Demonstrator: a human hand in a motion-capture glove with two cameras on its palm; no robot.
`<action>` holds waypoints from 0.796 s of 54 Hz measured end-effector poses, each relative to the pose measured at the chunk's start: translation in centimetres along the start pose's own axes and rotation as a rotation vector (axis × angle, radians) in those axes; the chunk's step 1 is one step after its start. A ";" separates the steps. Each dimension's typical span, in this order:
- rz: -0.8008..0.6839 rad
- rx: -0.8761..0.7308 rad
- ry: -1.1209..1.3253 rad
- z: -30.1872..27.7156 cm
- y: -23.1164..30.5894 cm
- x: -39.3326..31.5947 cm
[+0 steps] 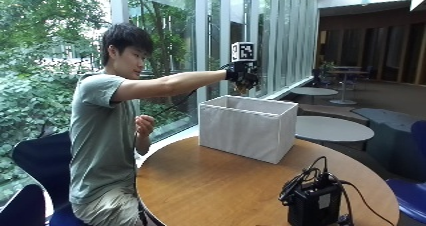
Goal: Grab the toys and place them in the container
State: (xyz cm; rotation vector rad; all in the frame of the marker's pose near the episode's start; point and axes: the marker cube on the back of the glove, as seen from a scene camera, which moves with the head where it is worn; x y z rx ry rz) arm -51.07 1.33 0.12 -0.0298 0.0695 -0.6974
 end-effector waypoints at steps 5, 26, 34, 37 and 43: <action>0.047 0.011 -0.016 0.3 -1.3 -1.0; 0.261 -0.198 -0.083 0.8 0.2 0.8; 0.049 -0.161 -0.035 -0.2 2.5 0.4; 0.043 -0.155 -0.018 -0.3 2.9 0.7; -0.012 -0.135 -0.042 -0.5 3.9 1.3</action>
